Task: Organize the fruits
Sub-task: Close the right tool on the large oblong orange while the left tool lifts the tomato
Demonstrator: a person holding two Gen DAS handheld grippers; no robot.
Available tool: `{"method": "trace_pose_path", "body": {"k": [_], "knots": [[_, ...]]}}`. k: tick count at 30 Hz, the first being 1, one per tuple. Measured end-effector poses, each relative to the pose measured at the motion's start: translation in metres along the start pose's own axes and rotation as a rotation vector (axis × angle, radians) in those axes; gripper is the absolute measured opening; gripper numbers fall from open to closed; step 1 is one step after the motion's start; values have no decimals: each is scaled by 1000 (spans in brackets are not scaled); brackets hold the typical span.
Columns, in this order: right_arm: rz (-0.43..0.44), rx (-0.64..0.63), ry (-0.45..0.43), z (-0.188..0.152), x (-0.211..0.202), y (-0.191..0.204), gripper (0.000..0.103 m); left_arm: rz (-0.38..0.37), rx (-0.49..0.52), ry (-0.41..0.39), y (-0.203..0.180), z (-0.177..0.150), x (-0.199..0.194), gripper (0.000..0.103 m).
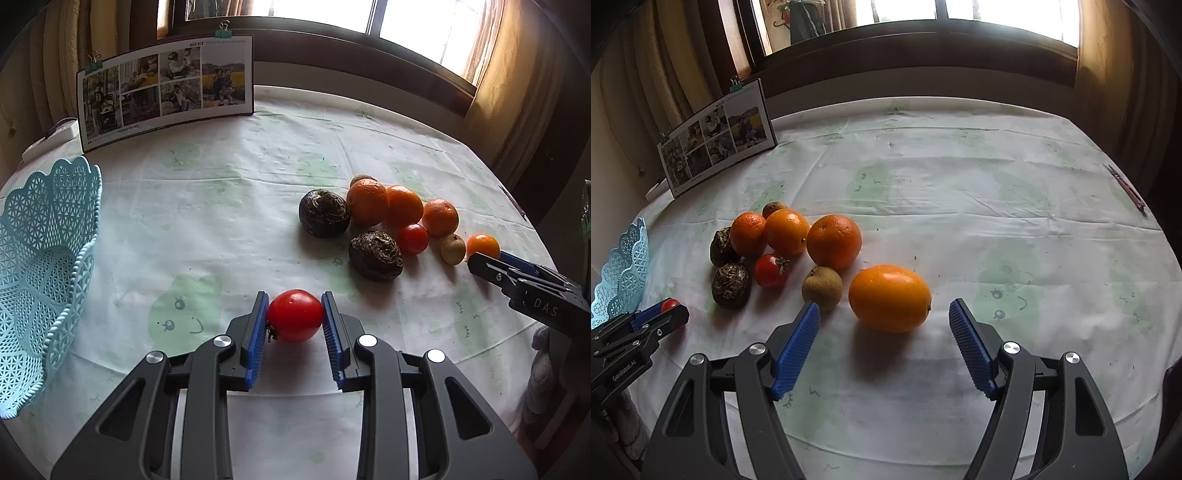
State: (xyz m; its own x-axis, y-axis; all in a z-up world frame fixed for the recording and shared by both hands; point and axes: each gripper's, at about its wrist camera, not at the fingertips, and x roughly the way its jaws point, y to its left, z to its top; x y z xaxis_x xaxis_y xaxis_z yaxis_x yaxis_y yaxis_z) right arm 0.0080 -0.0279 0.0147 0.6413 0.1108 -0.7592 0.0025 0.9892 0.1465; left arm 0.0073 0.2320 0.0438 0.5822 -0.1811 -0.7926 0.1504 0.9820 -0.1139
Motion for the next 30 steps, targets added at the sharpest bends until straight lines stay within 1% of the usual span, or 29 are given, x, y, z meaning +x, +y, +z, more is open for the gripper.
{"method": "trace_pose_path", "body": {"k": [5, 8, 17, 19, 23, 24, 28, 30], "knots": [[-2, 1, -3, 1, 2, 0, 72, 9, 2, -2, -1, -1, -1, 30], [-1, 3, 0, 3, 3, 0, 68, 17, 7, -11, -3, -2, -2, 30], [3, 13, -6, 6, 5, -2, 64, 33, 17, -29, -5, -3, -6, 30], [8, 15, -6, 7, 5, -1, 61, 35, 19, -33, -5, -3, -8, 30], [10, -3, -11, 6, 4, 4, 59, 40, 24, -48, -6, -2, -13, 30], [7, -5, -12, 6, 4, 4, 59, 41, 25, -53, -6, -2, -14, 30], [-7, 14, 5, 5, 8, -2, 46, 40, 24, -73, -5, 0, -21, 30], [8, 24, 8, 4, 9, -4, 46, 40, 19, -81, -4, 1, -24, 30]]}}
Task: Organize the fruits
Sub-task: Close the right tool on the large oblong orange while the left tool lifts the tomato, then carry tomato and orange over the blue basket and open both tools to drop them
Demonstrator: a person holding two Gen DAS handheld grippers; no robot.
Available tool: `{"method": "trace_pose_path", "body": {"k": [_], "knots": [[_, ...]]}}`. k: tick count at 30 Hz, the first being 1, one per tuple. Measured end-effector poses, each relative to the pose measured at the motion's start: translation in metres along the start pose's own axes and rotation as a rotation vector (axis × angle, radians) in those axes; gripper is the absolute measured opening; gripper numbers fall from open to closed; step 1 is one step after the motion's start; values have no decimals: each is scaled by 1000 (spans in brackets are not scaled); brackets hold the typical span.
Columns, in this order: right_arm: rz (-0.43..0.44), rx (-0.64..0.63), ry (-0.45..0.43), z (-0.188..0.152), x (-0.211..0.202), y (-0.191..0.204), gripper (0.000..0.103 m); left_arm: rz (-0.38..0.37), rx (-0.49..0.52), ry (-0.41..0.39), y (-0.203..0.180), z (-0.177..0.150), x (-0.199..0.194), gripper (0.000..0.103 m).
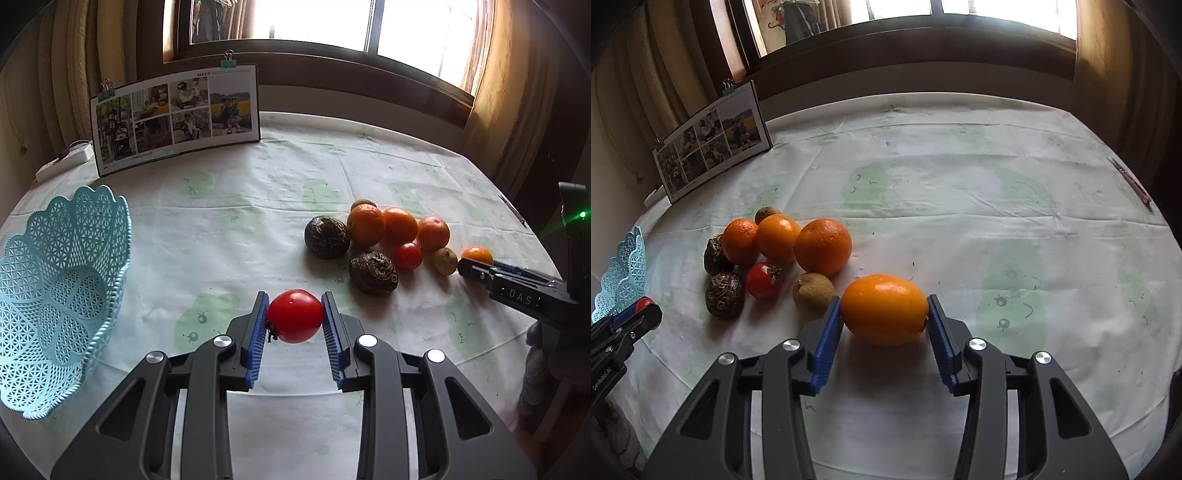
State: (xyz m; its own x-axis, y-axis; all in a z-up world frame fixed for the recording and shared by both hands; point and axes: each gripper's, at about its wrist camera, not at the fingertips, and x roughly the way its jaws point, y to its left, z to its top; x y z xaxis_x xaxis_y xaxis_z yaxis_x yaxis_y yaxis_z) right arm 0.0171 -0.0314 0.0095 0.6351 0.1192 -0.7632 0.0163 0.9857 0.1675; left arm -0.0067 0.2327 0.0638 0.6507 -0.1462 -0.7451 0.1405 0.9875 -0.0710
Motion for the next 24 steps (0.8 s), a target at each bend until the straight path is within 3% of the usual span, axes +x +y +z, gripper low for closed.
{"method": "trace_pose_path", "body": {"k": [11, 17, 24], "knots": [[-22, 10, -42, 4, -17, 13, 45, 49, -44, -125, 31, 12, -42, 30], [19, -35, -93, 12, -37, 45, 45, 161, -97, -201, 72, 14, -65, 30], [99, -90, -98, 16, -39, 98, 45, 260, -207, -180, 134, 1, -65, 30]]}}
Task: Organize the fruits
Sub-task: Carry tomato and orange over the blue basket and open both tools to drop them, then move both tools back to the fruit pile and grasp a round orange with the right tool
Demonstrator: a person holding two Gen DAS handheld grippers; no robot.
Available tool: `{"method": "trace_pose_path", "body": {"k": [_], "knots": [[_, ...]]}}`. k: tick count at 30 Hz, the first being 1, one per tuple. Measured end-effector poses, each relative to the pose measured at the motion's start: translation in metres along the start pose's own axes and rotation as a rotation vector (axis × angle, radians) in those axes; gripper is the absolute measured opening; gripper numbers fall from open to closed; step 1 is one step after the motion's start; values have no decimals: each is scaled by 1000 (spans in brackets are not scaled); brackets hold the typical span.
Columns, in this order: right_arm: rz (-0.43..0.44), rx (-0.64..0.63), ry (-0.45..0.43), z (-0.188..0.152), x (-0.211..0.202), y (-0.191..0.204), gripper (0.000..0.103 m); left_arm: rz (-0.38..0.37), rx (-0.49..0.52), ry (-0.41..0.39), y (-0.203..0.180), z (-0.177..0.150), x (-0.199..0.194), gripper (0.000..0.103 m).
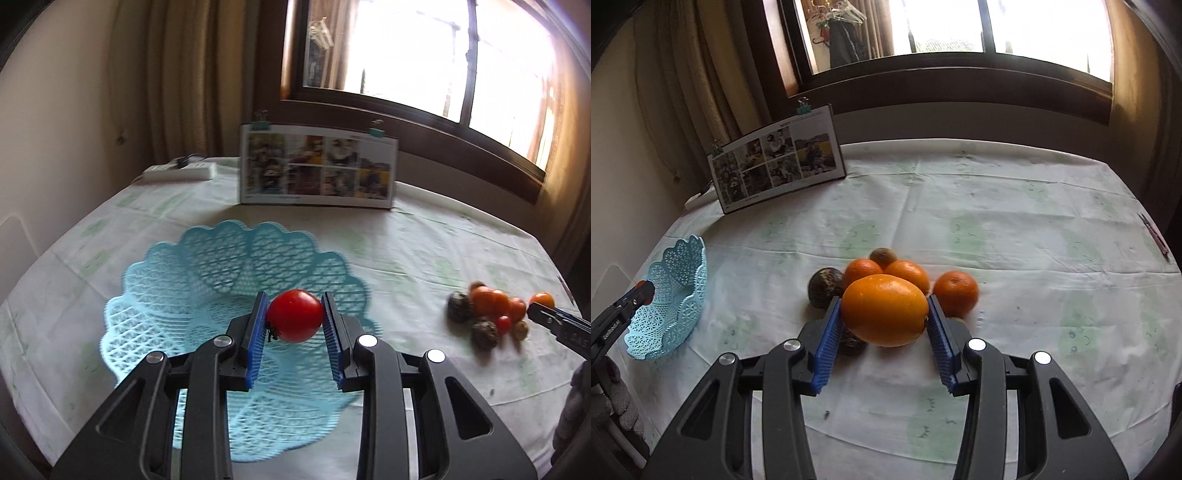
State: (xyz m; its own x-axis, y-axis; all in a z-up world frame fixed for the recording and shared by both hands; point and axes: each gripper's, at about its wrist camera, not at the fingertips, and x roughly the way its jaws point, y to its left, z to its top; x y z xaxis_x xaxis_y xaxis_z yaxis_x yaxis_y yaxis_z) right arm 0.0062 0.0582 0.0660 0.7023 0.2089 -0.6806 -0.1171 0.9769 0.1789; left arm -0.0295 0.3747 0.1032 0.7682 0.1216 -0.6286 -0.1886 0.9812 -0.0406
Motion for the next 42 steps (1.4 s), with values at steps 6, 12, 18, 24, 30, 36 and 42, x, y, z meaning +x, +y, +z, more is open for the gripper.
{"method": "trace_pose_path", "body": {"k": [6, 12, 18, 24, 30, 36, 42], "knots": [[77, -59, 1, 6, 5, 53, 45, 62, -51, 2, 34, -6, 3, 72], [165, -137, 15, 8, 13, 112, 45, 164, -60, -92, 57, -8, -12, 91], [252, -216, 41, 5, 24, 168, 45, 217, -65, -121, 75, -9, -17, 95], [309, -272, 77, 1, 38, 212, 45, 238, -86, -120, 91, -11, -19, 97], [345, -285, 103, -3, 47, 229, 54, 256, -101, -118, 100, -13, -17, 99], [319, -248, 93, -2, 47, 217, 57, 251, -113, -124, 101, -11, -16, 99], [285, -196, 82, -1, 45, 195, 62, 235, -85, -135, 88, -8, -19, 99]]}}
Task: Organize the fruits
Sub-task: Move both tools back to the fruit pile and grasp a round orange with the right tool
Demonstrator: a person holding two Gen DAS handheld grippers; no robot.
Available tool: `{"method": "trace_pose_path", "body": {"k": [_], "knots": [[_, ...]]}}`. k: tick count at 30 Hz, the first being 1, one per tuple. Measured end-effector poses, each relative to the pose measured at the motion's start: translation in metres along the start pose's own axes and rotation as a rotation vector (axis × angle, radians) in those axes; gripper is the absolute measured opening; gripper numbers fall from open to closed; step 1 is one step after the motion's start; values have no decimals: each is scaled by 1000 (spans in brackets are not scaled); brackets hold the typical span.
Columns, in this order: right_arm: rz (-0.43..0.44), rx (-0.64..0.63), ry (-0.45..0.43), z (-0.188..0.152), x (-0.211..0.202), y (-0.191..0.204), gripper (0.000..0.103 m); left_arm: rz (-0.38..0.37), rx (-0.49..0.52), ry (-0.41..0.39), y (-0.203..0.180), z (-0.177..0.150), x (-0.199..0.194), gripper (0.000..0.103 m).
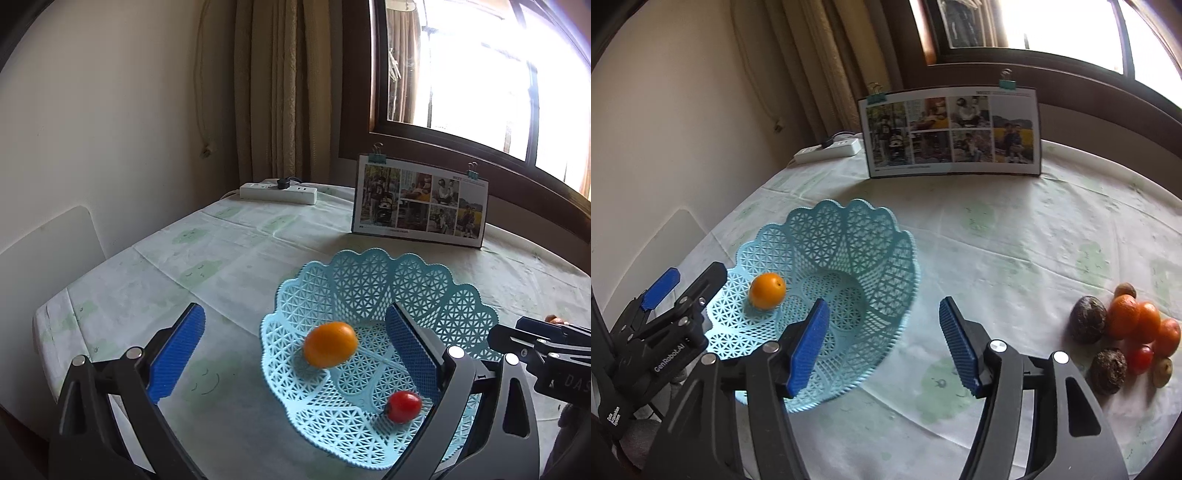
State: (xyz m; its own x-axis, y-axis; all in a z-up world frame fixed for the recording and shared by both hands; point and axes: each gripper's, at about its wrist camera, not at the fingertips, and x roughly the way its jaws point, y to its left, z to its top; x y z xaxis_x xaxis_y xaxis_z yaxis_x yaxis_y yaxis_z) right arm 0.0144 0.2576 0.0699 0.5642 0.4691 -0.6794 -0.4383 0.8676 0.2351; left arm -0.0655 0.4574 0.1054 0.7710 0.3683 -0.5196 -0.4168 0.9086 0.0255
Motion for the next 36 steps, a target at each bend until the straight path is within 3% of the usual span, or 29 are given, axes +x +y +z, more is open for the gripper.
{"method": "trace_pose_path", "body": {"k": [12, 25, 36], "knots": [[-107, 145, -48, -17, -26, -67, 67, -45, 33, -13, -30, 2, -12, 100], [-280, 312, -95, -49, -68, -166, 68, -150, 159, -27, -97, 2, -28, 100], [-411, 366, -85, -57, -85, -231, 68, -221, 218, -17, -142, 0, -33, 100]]}}
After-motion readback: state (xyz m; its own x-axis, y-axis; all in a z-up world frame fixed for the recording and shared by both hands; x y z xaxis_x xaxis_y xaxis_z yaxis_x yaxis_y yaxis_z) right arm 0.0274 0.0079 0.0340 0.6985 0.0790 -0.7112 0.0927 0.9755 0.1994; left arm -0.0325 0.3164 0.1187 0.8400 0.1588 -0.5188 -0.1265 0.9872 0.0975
